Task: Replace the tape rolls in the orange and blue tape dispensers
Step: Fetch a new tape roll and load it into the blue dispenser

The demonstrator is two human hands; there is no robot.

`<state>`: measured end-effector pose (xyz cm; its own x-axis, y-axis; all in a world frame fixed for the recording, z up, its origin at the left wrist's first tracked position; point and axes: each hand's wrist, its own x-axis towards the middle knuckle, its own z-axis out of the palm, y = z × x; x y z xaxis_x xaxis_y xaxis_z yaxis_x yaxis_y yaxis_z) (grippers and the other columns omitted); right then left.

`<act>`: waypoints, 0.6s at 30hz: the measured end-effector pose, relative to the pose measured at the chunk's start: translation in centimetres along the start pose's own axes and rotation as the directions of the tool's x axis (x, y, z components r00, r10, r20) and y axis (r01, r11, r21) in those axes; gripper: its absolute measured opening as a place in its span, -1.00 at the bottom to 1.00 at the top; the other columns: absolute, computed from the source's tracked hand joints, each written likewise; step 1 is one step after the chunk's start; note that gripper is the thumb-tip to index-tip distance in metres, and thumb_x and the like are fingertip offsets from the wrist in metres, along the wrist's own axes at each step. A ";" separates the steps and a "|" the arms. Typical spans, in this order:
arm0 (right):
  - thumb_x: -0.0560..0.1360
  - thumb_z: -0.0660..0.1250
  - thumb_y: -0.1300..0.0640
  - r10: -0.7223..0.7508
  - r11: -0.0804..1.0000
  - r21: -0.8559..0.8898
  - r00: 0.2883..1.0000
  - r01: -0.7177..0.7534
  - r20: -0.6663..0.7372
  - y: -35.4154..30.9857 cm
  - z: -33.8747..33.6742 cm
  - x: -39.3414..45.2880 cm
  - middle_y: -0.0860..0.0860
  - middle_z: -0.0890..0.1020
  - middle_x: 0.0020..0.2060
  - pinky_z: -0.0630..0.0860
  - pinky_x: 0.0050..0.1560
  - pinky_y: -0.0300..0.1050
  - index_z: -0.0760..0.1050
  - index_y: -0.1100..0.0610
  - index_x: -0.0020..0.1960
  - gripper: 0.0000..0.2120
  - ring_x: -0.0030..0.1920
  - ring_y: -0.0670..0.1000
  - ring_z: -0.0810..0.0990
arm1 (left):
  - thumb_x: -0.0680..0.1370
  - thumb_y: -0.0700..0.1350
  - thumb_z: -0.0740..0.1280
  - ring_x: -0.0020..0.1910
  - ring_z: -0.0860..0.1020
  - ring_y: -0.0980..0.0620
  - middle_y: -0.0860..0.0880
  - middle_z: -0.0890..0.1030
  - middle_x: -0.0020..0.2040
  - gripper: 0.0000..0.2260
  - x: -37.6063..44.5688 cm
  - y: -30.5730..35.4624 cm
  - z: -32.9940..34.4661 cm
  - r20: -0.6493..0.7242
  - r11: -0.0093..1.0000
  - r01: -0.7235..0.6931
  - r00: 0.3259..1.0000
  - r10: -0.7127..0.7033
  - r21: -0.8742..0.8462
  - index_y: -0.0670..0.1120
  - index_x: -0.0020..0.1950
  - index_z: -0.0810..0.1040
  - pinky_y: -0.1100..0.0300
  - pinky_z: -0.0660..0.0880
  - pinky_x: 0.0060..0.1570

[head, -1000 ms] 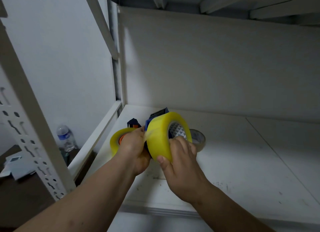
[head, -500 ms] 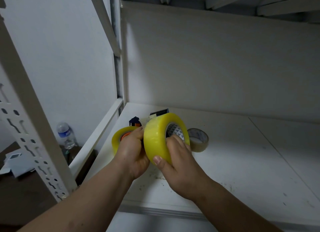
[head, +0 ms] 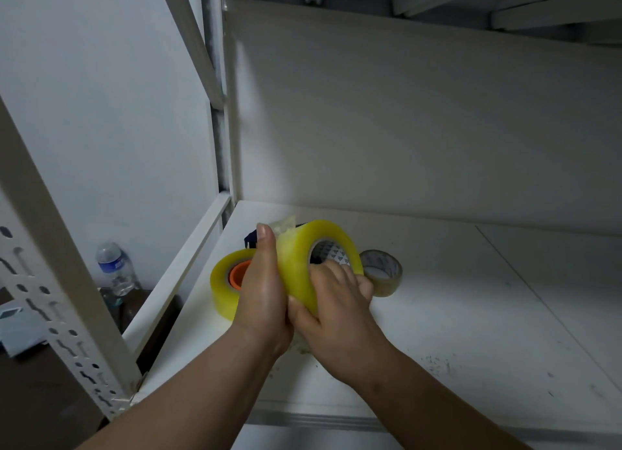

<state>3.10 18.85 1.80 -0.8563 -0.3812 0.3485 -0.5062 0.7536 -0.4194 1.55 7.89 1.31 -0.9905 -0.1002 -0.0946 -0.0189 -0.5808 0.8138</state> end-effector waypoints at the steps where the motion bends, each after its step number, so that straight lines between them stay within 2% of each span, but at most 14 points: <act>1: 0.50 0.16 -0.15 -0.020 1.000 0.024 0.999 0.020 0.025 0.1 -0.3 0.0 -0.08 0.41 0.08 0.14 0.31 -0.01 0.38 -0.01 0.13 -0.71 0.21 -0.09 0.29 | 0.50 0.40 0.11 -0.02 0.72 -0.13 -0.21 0.74 -0.01 -0.36 0.1 0.0 -0.1 -0.035 1.000 -0.011 0.999 0.011 0.005 -0.08 -0.06 0.76 0.13 0.65 -0.22; 4: 0.39 0.21 -0.26 -0.064 0.976 0.213 0.990 0.036 0.124 0.3 -1.5 -0.1 -0.21 0.45 0.08 0.19 0.29 -0.11 0.40 -0.12 0.22 -0.55 0.15 -0.36 0.23 | 0.46 0.43 0.16 -0.04 0.72 -0.21 -0.26 0.73 -0.02 -0.33 0.6 0.6 -0.5 -0.120 0.999 -0.025 0.992 0.027 0.020 -0.13 -0.05 0.75 -0.03 0.66 -0.13; 5: 0.37 0.22 -0.26 -0.025 0.957 0.289 0.995 -0.006 0.101 0.6 -2.0 -0.1 -0.25 0.49 0.10 0.23 0.28 -0.16 0.39 -0.15 0.28 -0.50 0.18 -0.34 0.28 | 0.47 0.43 0.16 -0.03 0.71 -0.23 -0.27 0.72 -0.01 -0.31 0.8 1.0 -0.6 -0.129 1.000 -0.022 0.991 0.021 0.001 -0.14 -0.03 0.74 -0.10 0.65 -0.05; 7: 0.43 0.30 -0.07 0.182 0.856 0.505 0.979 -0.112 -0.092 1.6 -3.0 0.5 -0.22 0.58 0.05 0.39 0.16 -0.27 0.48 -0.12 0.22 -0.64 0.14 -0.18 0.48 | 0.46 0.44 0.17 0.05 0.69 -0.24 -0.25 0.71 0.07 -0.31 1.2 1.6 -1.0 -0.117 0.998 0.014 0.993 -0.022 -0.068 -0.13 0.10 0.71 -0.19 0.58 0.13; 8: 0.47 0.32 0.05 0.336 0.770 0.616 0.926 -0.166 -0.171 2.7 -3.3 1.0 -0.16 0.60 0.02 0.45 0.07 -0.29 0.52 -0.07 0.16 -0.74 0.09 -0.11 0.54 | 0.45 0.44 0.17 0.11 0.67 -0.23 -0.22 0.70 0.13 -0.30 1.4 1.9 -1.2 -0.096 0.994 0.043 0.994 -0.053 -0.103 -0.11 0.19 0.67 -0.21 0.54 0.19; 9: 0.49 0.30 0.13 0.478 0.677 0.697 0.861 -0.237 -0.171 3.8 -3.6 1.6 -0.08 0.60 0.03 0.46 0.02 -0.24 0.52 -0.01 0.14 -0.78 0.05 -0.04 0.57 | 0.44 0.44 0.17 0.17 0.64 -0.22 -0.21 0.68 0.18 -0.29 1.4 2.1 -1.4 -0.064 0.988 0.075 0.994 -0.084 -0.133 -0.09 0.26 0.63 -0.21 0.50 0.25; 10: 0.51 0.26 0.16 0.565 0.586 0.744 0.820 -0.322 -0.091 4.8 -3.7 2.0 -0.03 0.58 0.03 0.44 0.01 -0.16 0.49 0.06 0.13 -0.79 0.03 0.03 0.56 | 0.43 0.44 0.19 0.23 0.61 -0.22 -0.20 0.64 0.25 -0.28 1.4 2.3 -1.4 -0.028 0.982 0.104 0.994 -0.110 -0.160 -0.08 0.33 0.58 -0.21 0.47 0.30; 11: 0.52 0.24 0.15 0.591 0.497 0.771 0.806 -0.398 0.035 5.7 -3.6 2.3 0.04 0.55 -0.02 0.41 0.00 -0.08 0.48 0.09 0.10 -0.83 0.00 0.10 0.52 | 0.41 0.43 0.21 0.29 0.57 -0.22 -0.20 0.61 0.30 -0.25 1.3 2.5 -1.5 0.002 0.976 0.125 0.992 -0.126 -0.179 -0.07 0.37 0.54 -0.19 0.44 0.34; 13: 0.52 0.22 0.08 0.541 0.276 0.810 0.780 -0.518 0.314 6.8 -2.6 2.4 0.16 0.54 -0.09 0.44 0.03 0.09 0.49 0.10 -0.04 -0.88 -0.04 0.16 0.49 | 0.36 0.42 0.24 0.32 0.54 -0.20 -0.21 0.57 0.34 -0.21 1.0 2.6 -1.4 0.044 0.971 0.154 0.988 -0.149 -0.182 -0.09 0.39 0.52 -0.13 0.46 0.33; 14: 0.54 0.22 0.02 0.472 0.155 0.819 0.769 -0.553 0.430 7.0 -2.2 2.2 0.17 0.60 -0.03 0.47 0.12 0.16 0.55 0.09 -0.04 -0.81 0.00 0.18 0.54 | 0.36 0.42 0.24 0.27 0.58 -0.18 -0.22 0.61 0.28 -0.22 0.8 2.5 -1.3 0.066 0.971 0.172 0.985 -0.163 -0.169 -0.11 0.35 0.56 -0.09 0.54 0.24; 15: 0.54 0.21 -0.04 0.379 0.042 0.826 0.774 -0.562 0.507 7.1 -1.8 1.9 0.13 0.65 0.07 0.46 0.21 0.18 0.60 0.07 0.05 -0.73 0.08 0.19 0.57 | 0.37 0.42 0.23 0.16 0.65 -0.16 -0.22 0.66 0.18 -0.26 0.6 2.5 -1.2 0.092 0.970 0.186 0.981 -0.173 -0.155 -0.14 0.26 0.63 -0.04 0.61 0.10; 17: 0.54 0.19 -0.15 0.242 -0.064 0.830 0.799 -0.554 0.551 7.0 -1.4 1.6 0.09 0.63 0.19 0.48 0.20 0.16 0.57 0.02 0.22 -0.61 0.20 0.15 0.56 | 0.41 0.41 0.21 0.00 0.69 -0.11 -0.18 0.70 0.03 -0.31 0.3 2.6 -1.1 0.118 0.970 0.195 0.977 -0.178 -0.144 -0.14 0.12 0.70 0.02 0.66 -0.06; 18: 0.54 0.19 -0.18 0.219 -0.076 0.833 0.806 -0.547 0.549 7.0 -1.4 1.5 0.09 0.62 0.20 0.54 0.14 0.12 0.55 0.01 0.25 -0.59 0.21 0.13 0.56 | 0.40 0.41 0.22 -0.01 0.67 -0.10 -0.17 0.68 0.04 -0.31 0.3 2.6 -1.2 0.108 0.970 0.193 0.978 -0.179 -0.146 -0.14 0.15 0.68 0.03 0.65 -0.03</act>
<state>-1.60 24.30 0.54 -0.8578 -0.4362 -0.2717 0.4217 -0.2951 -0.8574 1.40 5.39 2.77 -0.9799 0.0928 -0.1763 -0.1901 -0.7005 0.6879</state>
